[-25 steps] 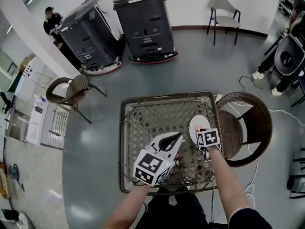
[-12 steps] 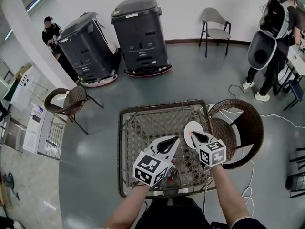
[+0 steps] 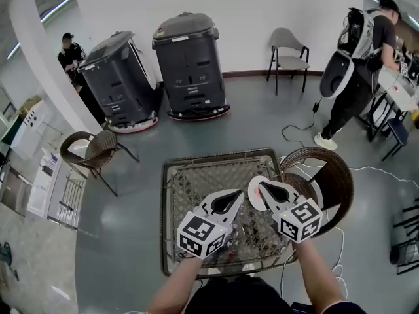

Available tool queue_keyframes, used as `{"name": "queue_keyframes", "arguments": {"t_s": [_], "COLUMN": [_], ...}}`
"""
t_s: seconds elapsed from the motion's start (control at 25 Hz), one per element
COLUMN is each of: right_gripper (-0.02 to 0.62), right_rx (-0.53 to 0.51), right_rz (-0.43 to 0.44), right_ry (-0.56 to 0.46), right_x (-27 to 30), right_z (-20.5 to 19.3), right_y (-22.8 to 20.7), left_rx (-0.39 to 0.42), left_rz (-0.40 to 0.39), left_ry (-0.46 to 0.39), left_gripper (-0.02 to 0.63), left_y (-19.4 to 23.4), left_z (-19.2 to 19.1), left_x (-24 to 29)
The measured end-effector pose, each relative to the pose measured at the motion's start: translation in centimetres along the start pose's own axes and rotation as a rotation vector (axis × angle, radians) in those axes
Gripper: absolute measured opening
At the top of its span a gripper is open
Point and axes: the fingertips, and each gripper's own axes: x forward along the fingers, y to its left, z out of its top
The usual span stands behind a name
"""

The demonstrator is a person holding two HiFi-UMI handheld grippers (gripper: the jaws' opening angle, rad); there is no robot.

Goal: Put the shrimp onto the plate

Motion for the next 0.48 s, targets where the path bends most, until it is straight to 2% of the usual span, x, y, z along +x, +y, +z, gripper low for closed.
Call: {"name": "queue_keyframes", "arguments": {"t_s": [0.24, 0.48], "right_gripper": [0.002, 0.002], "right_rx": [-0.045, -0.052], "right_rz": [0.012, 0.018], "right_ry": [-0.076, -0.119], "right_x": [-1.5, -2.8], "right_z": [3.6, 5.3], "right_y": [2.2, 4.3], "left_rx": [0.027, 0.048], "left_rz": [-0.010, -0.033], "left_ry": [-0.029, -0.040], "left_gripper": [0.008, 0.008], "left_y": [-0.6, -1.3], "left_z": [1.5, 2.5], "left_x": [-1.3, -2.3]}}
